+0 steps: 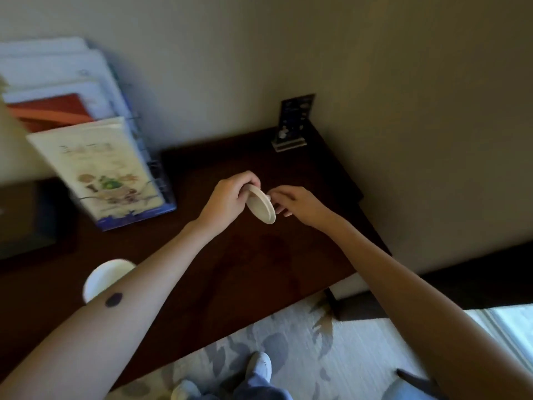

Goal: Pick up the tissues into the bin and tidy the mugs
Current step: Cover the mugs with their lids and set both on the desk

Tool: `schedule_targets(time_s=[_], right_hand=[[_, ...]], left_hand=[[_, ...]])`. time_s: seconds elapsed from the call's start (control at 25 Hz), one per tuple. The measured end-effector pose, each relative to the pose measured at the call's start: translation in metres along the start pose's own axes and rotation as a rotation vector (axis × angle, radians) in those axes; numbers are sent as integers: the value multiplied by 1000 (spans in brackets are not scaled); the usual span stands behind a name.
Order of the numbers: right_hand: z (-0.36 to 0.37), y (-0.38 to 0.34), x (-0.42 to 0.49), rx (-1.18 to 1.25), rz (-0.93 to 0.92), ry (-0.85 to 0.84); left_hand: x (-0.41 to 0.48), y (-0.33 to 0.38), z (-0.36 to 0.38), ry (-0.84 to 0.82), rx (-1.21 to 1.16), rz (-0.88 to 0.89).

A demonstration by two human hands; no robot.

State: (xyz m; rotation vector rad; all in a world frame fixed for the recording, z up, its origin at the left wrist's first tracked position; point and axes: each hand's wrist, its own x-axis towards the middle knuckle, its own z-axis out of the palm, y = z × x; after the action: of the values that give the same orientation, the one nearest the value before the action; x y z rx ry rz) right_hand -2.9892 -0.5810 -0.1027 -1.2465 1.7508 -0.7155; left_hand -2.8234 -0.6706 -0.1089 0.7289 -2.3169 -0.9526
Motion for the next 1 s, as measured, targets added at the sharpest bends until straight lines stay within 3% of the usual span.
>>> schedule_targets(time_s=[0.32,0.52,0.72,1.0], right_hand=[[110,-113,54,-61,-163,-203],[156,-163,79,-266,-284,-160],[191,-185,78,-473,-355,-221],[211,-183,58,-591,-428,-280]], left_hand=[[-91,-50,-132,201,125,-165],[-200,-80,-185,467,88,-576],[-277,-73,-153,391,-83,-835],[-283,-64,-114,330,67,-778]])
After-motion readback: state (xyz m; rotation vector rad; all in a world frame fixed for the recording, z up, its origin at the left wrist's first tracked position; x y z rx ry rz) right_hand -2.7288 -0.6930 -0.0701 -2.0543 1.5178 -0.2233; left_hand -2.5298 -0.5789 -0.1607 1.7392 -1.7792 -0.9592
